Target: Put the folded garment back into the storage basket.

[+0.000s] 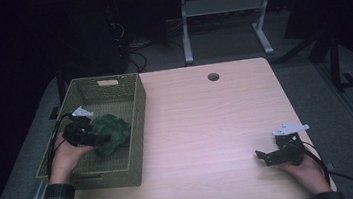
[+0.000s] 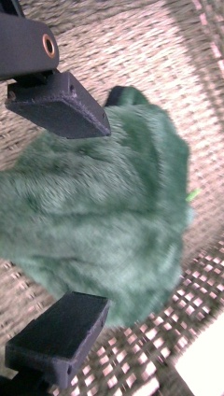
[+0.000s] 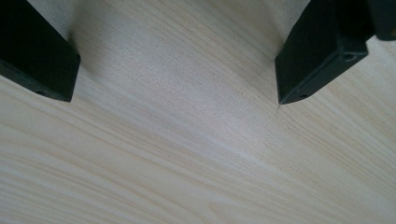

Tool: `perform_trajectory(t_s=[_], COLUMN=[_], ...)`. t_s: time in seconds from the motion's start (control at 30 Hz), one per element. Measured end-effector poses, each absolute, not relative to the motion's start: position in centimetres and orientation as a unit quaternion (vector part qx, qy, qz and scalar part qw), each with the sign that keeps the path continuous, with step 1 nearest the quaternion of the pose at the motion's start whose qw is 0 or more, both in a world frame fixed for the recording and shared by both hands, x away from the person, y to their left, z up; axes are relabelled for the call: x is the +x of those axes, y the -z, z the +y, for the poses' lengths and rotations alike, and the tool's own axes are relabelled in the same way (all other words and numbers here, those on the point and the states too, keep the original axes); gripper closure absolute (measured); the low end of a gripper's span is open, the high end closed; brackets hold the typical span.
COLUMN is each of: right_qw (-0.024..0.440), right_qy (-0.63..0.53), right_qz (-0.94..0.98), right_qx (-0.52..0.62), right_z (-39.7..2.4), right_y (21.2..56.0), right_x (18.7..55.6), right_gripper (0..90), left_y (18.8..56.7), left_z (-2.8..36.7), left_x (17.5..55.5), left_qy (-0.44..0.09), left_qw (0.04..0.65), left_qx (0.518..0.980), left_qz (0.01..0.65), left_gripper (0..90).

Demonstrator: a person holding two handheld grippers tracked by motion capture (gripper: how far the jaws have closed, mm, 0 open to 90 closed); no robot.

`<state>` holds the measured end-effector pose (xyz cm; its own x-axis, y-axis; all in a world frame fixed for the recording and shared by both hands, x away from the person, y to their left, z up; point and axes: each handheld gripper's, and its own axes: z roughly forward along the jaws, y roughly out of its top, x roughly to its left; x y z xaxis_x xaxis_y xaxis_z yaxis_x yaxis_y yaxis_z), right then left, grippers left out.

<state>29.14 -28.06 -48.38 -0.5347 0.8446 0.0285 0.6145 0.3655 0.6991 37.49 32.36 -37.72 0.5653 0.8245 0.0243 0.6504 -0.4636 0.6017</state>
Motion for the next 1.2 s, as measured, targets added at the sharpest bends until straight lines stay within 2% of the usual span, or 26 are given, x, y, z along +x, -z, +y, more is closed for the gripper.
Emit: perform_trajectory(t_s=[0.57, 1.2], right_qw=[0.17, 0.171], right_qy=[-0.337, -0.337], right_qz=[0.808, 0.808], right_qx=[0.451, 0.451], right_z=[-28.1, -28.1], right_y=[48.4, 48.4], right_x=[29.1, 29.1], right_gripper=[0.0, 0.0], left_y=[33.4, 33.2], left_z=[27.5, 20.1], left_x=[36.1, 34.7], left_qy=[-0.174, -0.156], left_qw=[0.334, 0.377], left_qx=[0.835, 0.839], left_qz=[0.401, 0.361], left_gripper=[14.9, 15.3])
